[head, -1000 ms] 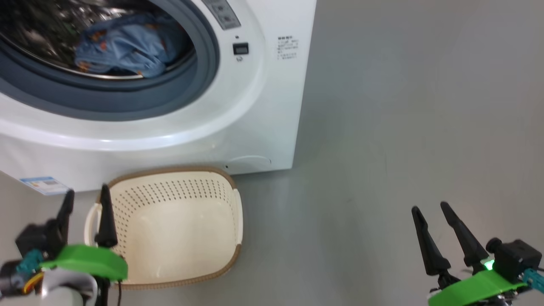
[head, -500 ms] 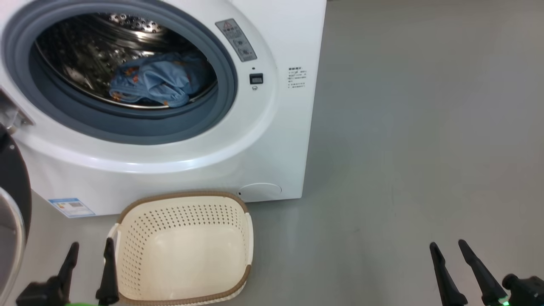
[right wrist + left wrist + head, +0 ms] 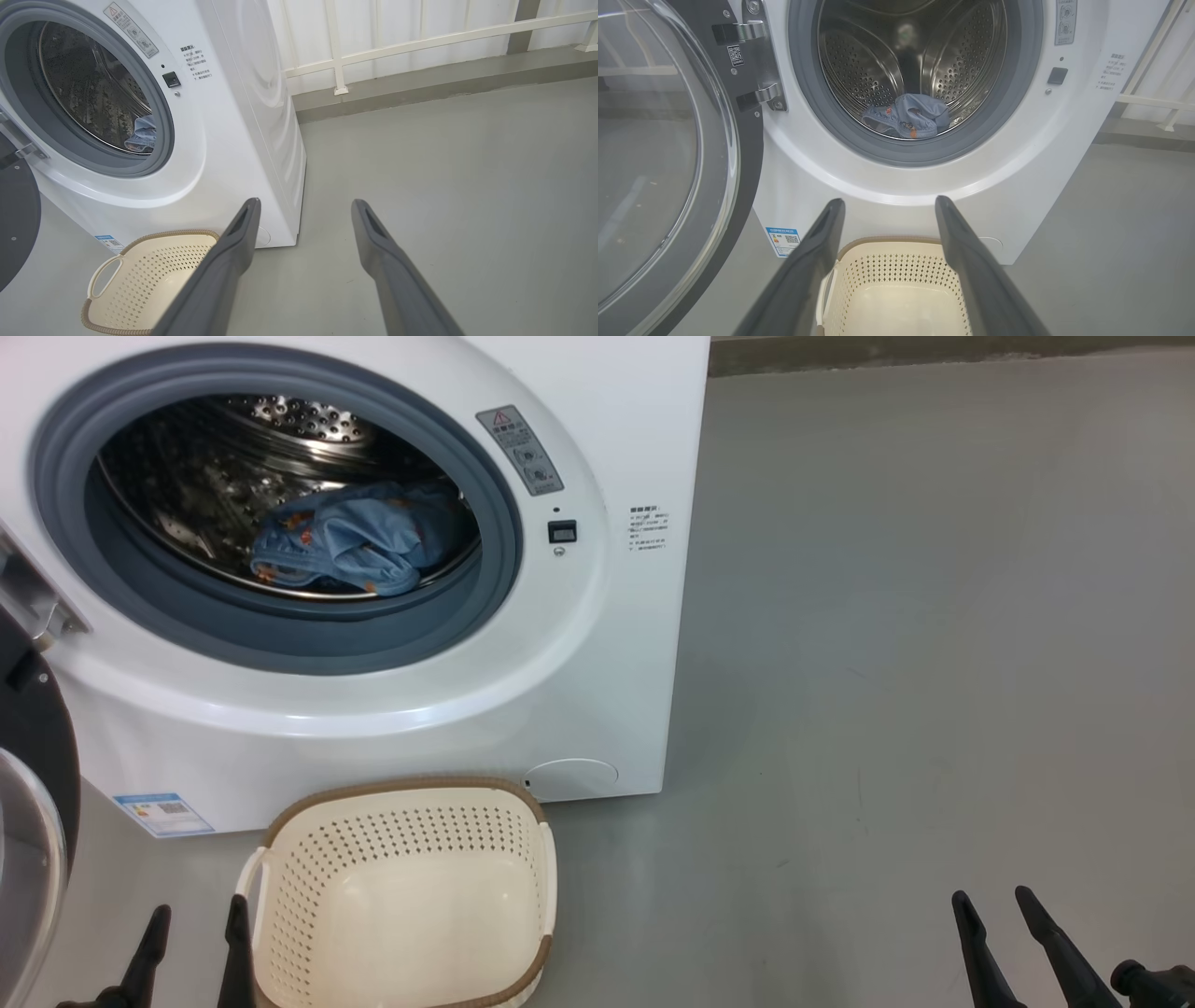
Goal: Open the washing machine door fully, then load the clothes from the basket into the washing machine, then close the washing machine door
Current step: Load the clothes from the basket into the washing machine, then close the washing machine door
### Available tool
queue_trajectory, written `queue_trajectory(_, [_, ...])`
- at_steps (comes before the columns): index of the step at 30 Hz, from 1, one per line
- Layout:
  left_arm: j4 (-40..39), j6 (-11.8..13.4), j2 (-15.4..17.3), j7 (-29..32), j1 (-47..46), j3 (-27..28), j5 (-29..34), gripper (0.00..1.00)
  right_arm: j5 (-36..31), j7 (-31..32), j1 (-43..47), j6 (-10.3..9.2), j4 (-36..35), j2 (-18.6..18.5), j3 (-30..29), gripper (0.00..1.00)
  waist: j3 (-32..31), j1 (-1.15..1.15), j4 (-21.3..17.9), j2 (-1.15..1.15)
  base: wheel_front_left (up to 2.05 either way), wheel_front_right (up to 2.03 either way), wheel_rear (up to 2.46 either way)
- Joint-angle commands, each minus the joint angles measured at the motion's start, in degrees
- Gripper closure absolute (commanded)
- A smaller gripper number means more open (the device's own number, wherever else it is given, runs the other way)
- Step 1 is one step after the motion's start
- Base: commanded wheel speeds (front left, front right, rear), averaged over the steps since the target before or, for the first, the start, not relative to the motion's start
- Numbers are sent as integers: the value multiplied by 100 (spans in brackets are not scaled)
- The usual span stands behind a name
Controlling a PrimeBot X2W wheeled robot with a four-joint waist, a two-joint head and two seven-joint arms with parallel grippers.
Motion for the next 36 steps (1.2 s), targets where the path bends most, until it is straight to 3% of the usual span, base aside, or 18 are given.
queue_trajectory(1, [-173, -9, 67, -37, -73, 190, -29, 0, 8, -27, -24, 17, -138, -117, 87, 0, -26, 0, -5, 0, 0, 0, 0])
queue_trajectory(12, [-176, -9, 65, -37, -74, 212, -43, 0, -2, -27, -30, 17, -153, -120, 109, 0, -65, 0, 7, 0, -17, 17, 0])
queue_trajectory(27, [-271, -9, 91, -37, -54, 131, -129, 0, -4, -27, -62, 17, -155, -114, 119, 0, -57, 0, 33, 0, -127, 127, 0])
queue_trajectory(36, [-285, -9, 87, -37, -62, 109, -137, 0, -23, -27, -67, 17, -155, -91, 127, 0, -83, 0, 64, 0, -31, 31, 0])
